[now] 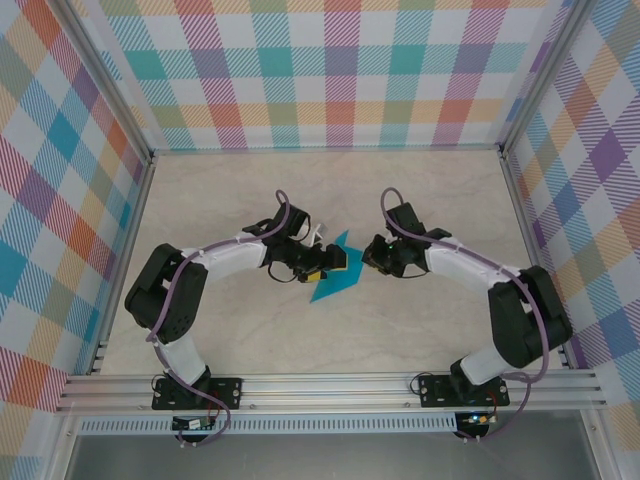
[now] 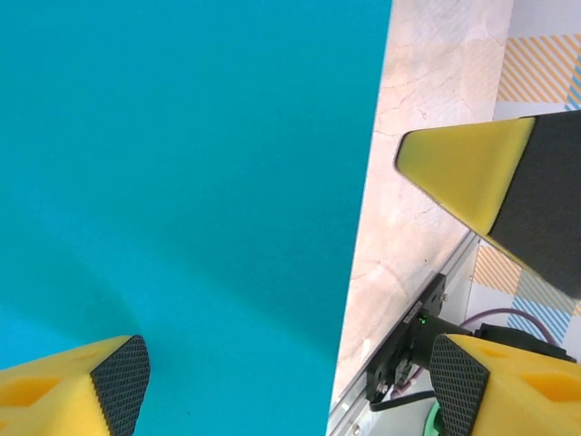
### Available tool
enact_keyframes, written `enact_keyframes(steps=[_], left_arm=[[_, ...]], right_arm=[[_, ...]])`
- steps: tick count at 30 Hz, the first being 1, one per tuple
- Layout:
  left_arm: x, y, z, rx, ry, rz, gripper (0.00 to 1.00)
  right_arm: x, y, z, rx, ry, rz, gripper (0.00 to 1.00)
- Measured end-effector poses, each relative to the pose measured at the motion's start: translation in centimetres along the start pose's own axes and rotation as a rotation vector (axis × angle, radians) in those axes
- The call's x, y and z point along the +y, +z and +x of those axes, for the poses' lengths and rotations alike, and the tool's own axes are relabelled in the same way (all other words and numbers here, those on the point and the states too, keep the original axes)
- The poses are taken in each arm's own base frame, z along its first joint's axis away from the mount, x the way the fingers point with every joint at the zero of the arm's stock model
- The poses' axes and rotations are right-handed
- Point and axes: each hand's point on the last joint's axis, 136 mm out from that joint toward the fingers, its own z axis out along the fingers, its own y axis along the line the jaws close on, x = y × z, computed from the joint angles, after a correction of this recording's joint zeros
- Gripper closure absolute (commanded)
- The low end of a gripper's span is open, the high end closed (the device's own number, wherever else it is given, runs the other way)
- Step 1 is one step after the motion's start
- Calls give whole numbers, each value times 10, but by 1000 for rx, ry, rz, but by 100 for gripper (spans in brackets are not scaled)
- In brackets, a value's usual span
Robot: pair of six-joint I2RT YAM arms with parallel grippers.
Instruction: Fold a paper plane with a square sheet of paper (pick it up from the middle)
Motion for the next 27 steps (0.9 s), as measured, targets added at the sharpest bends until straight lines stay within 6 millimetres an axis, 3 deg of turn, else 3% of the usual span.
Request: enact_keyframes(steps=[5,13,19,27], left_arm=[[4,10,4,24,-1,22,20],[28,29,15,77,-46,-9,30],[33,31,15,71,-60,-30,47],[41,23,10,16,-75,-88,61]], right_arm=[[-25,-20,0,-55,51,49,78],[-9,-25,4,-29,20,-29,85],[12,-1,18,75,-15,-87,91],[29,45,26,172,-46,-64,94]])
